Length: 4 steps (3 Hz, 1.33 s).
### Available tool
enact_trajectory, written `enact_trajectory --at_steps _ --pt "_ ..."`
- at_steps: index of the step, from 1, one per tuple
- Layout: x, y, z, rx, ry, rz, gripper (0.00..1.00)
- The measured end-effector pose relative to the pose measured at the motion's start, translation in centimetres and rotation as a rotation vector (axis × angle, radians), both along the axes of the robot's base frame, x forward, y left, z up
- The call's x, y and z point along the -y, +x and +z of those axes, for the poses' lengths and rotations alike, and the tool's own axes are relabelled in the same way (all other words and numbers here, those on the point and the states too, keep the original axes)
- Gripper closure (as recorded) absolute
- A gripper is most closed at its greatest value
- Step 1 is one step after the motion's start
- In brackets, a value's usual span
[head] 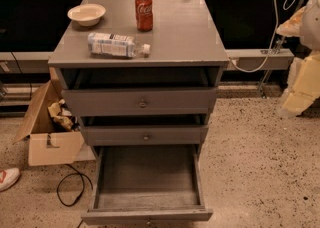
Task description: Place blue plastic bottle into bottom drawer
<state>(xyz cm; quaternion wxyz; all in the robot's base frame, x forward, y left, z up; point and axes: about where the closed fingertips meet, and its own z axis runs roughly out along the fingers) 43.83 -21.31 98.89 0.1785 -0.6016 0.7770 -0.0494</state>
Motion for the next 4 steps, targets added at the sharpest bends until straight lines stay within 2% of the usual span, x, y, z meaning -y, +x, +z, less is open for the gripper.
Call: enact_trajectory --at_steps 1,2,3,4 --pt "0.0 0.0 0.0 0.0 0.0 0.0 0.0" --pt "-0.6 0.6 0.0 0.023 0.013 -0.001 0.0" --pt "-3.6 4.9 -0.7 0.077 0.075 0.022 0.0" --pt "-7.5 10.9 -1.5 0.134 0.173 0.059 0.0"
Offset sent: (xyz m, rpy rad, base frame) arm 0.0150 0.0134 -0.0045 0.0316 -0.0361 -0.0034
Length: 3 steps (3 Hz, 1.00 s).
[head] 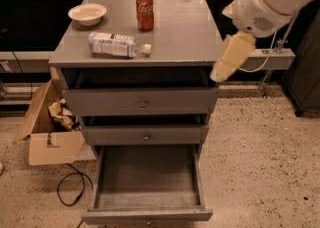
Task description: Place blue plastic bottle into bottom drawer
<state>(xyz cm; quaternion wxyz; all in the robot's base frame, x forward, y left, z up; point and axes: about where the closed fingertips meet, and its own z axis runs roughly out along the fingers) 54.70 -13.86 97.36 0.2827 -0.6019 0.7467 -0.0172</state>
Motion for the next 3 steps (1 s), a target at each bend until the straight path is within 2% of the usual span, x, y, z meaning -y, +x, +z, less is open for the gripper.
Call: enact_trajectory --at_steps 1,2,3 --pt "-5.3 5.9 -0.4 -0.005 0.134 0.048 0.0" --pt "-5.3 5.9 -0.4 -0.005 0.134 0.048 0.0" --pt "-6.6 8.0 -1.8 -0.04 0.161 0.04 0.0"
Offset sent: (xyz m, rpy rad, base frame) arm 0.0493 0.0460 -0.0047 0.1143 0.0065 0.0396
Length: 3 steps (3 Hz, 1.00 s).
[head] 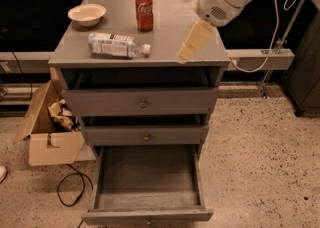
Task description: Place blue plastic bottle into bottom drawer
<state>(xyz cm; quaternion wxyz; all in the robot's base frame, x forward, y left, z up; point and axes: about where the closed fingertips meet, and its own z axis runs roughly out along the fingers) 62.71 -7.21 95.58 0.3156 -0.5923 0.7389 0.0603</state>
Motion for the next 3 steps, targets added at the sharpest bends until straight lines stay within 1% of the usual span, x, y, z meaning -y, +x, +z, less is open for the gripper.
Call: enact_trajectory --at_steps 1,2,3 --pt "-2.2 4.0 -2.7 -0.08 0.033 -0.046 0.0" --pt "-5.3 7.9 -5.2 -0.143 0.065 -0.111 0.0" --pt "-8.7 11.0 -6.9 -0.176 0.103 -0.164 0.0"
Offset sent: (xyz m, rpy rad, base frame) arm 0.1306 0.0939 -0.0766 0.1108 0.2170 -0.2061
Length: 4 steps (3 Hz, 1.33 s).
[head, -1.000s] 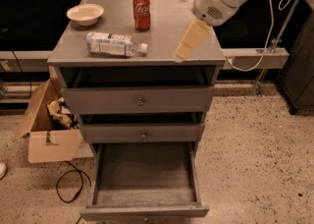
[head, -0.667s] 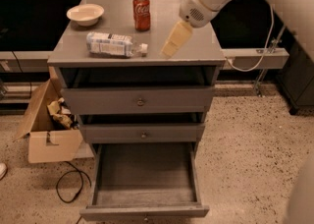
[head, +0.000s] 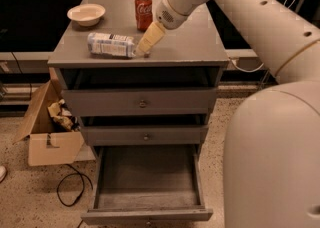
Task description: Place blue plastic bottle into bottom drawer
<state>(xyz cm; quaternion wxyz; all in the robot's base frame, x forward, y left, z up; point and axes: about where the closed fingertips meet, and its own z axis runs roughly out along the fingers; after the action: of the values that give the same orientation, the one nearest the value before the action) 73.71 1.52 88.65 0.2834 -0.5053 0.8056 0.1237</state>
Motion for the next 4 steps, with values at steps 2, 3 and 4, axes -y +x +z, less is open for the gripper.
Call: enact_trajectory --at_steps 2,3,4 --pt "-6.8 2.9 -2.9 -0.062 -0.007 -0.024 0.0" --pt "-9.5 3.4 -3.9 -0.086 -0.011 -0.012 0.18" --pt "-11.1 3.6 -4.2 -0.09 -0.01 -0.003 0.42"
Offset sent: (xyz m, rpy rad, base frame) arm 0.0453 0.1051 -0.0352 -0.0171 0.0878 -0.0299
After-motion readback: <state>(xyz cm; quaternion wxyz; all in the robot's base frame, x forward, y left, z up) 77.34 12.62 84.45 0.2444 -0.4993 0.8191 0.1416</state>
